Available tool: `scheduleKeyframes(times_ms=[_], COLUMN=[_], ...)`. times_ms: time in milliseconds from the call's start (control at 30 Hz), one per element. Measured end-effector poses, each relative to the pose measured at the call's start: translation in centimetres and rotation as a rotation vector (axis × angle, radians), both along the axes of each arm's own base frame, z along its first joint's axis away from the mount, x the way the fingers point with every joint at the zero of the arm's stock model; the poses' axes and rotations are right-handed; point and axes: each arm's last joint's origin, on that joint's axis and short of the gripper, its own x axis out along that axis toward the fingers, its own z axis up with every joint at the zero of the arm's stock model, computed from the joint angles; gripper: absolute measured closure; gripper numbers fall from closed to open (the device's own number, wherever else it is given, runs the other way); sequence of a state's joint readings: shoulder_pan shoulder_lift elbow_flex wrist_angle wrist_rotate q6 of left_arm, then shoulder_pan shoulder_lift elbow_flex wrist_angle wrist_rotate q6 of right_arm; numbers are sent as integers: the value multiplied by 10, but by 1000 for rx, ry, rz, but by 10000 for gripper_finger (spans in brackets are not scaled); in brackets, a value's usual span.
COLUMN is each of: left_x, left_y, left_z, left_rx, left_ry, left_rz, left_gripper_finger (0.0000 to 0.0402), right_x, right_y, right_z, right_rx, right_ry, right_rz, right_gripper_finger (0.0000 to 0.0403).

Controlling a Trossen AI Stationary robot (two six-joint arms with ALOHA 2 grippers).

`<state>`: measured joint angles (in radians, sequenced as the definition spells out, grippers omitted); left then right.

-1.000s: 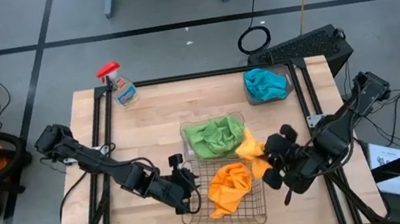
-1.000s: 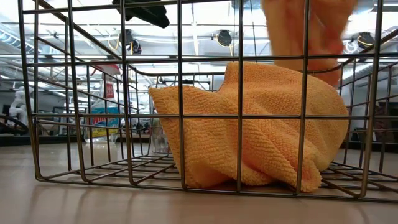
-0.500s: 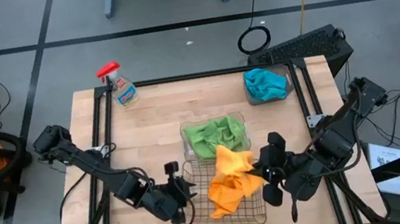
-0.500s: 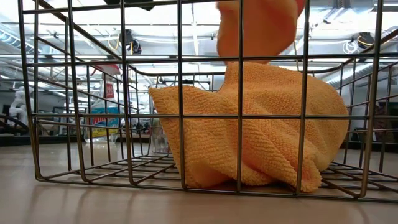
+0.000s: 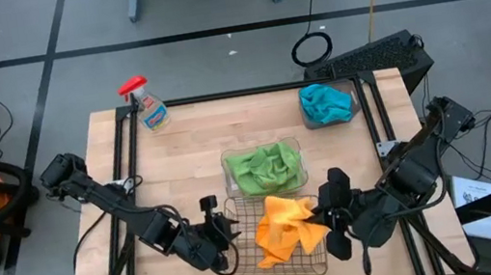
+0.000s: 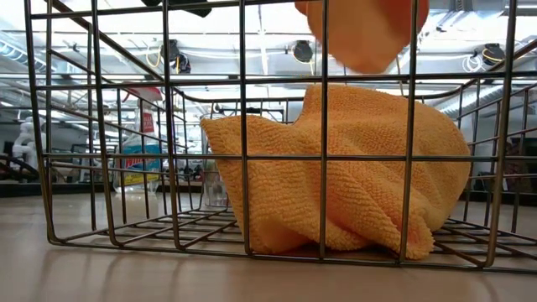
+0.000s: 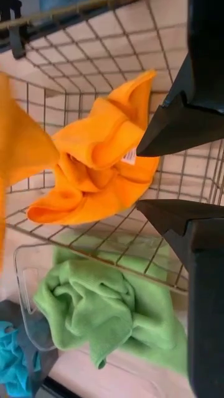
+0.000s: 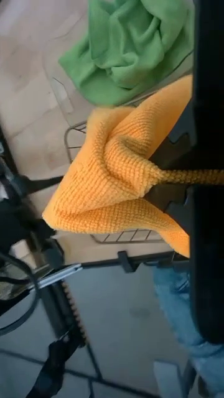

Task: Sort microfiber towel by color & place in baskets
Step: Put the yellow microfiber cloth into the golden wire basket

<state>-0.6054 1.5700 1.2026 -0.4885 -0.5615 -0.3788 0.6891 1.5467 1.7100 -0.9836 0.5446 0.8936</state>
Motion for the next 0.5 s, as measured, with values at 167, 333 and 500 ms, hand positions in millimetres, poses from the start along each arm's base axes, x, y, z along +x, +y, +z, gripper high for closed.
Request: scheduleKeyframes(times_ms=[167,333,500], left_x=[2,2,2], left_y=[3,4,4], left_z=[0,0,0], left_rx=[18,21,21], left_ry=[0,-1,-3], left_rz=[3,6,7], left_gripper_finger=[275,275,275], right_x=[17,45,69], right_y=[12,20,23], right_z=[-22,-57,-90], right_rx=[-57,-96,-121], right_ry=[60,167,253], right_rz=[8,8,-32], right_gripper_finger=[401,400,400])
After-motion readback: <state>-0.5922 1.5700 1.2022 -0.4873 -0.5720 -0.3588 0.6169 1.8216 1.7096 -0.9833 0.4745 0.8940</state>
